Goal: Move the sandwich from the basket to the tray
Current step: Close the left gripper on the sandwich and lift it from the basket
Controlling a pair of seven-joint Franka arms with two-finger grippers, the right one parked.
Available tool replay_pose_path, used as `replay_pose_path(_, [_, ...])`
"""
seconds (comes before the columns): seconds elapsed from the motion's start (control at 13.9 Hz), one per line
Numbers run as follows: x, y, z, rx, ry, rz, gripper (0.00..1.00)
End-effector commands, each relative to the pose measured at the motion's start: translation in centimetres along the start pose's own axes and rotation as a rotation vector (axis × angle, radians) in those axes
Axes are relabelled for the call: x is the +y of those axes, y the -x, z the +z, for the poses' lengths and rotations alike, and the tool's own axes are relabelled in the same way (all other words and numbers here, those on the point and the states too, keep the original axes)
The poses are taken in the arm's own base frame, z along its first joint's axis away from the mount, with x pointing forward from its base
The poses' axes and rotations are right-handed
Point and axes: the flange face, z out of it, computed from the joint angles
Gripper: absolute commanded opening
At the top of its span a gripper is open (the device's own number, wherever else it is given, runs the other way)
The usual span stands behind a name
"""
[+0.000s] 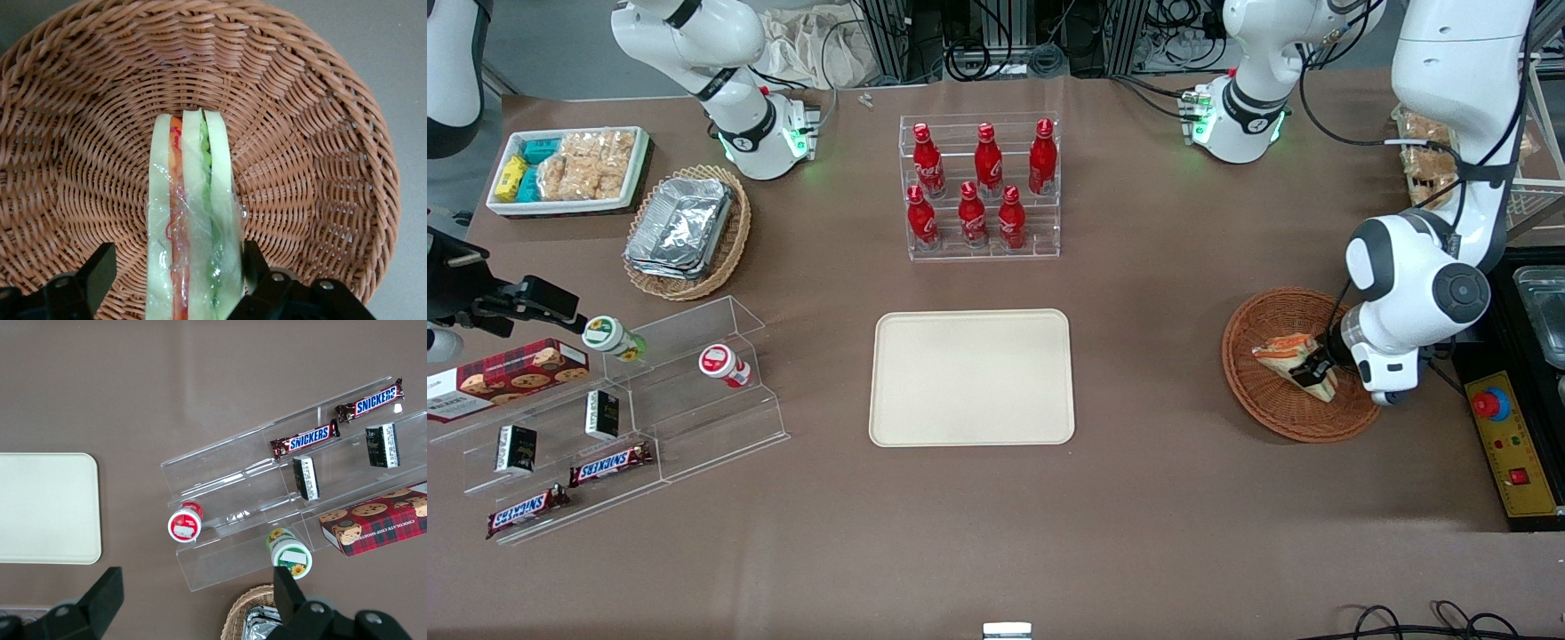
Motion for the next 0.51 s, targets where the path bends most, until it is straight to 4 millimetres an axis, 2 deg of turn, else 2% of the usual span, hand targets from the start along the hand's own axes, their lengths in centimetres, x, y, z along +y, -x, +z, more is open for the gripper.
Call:
replay_pose_path(0.0, [1.3,-0.2,-1.1,0.019,0.024,-0.024,0.44])
replay_pose_path(0.14, [1.7,0.2,-2.9,-0.001,0.015,-0.015,0.16])
replay_pose_path(0.29, [1.8,0.3,-6.3,-0.022,0.008,-0.011,0.03])
replay_pose_path(0.43, [2.5,0.7,-9.9,-0.07,-0.028,0.006,0.0])
